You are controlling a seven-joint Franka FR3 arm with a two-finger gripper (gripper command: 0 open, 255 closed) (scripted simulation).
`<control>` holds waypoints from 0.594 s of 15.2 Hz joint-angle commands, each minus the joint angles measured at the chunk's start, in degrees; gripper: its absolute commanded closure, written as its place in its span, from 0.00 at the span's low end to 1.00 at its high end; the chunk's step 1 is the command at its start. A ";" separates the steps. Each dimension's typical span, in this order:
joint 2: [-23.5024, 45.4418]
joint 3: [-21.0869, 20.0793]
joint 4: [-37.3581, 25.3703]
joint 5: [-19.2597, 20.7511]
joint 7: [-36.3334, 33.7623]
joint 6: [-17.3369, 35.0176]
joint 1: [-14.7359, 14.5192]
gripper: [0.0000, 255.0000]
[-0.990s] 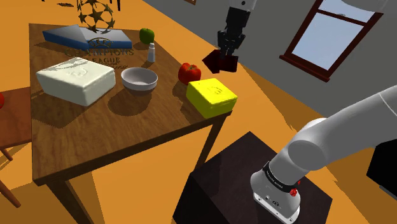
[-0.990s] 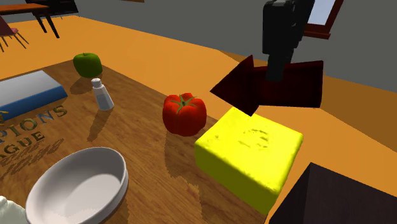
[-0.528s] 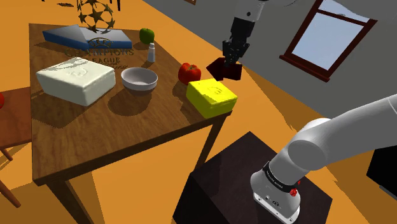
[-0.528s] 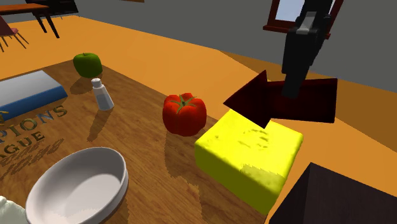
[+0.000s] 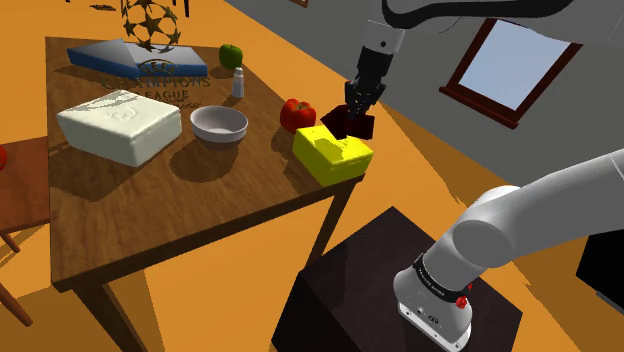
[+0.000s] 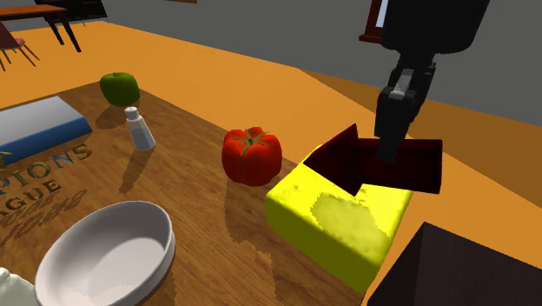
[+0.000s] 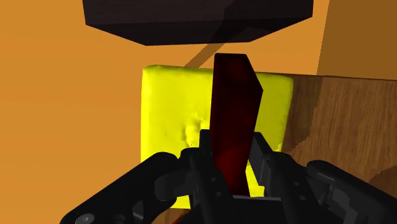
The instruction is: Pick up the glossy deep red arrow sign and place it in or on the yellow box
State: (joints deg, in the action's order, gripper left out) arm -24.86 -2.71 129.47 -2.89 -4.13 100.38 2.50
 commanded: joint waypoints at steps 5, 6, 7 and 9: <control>0.44 -0.07 3.76 -0.06 0.13 4.25 -0.01 1.00; 0.45 -0.08 3.75 -0.06 0.13 4.26 -0.01 1.00; 0.45 -0.08 3.75 -0.07 0.14 4.26 0.00 1.00; 0.46 -0.09 3.75 -0.07 0.14 4.26 0.01 1.00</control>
State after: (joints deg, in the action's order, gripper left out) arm -24.48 -2.86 132.85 -3.02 -4.01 104.64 2.46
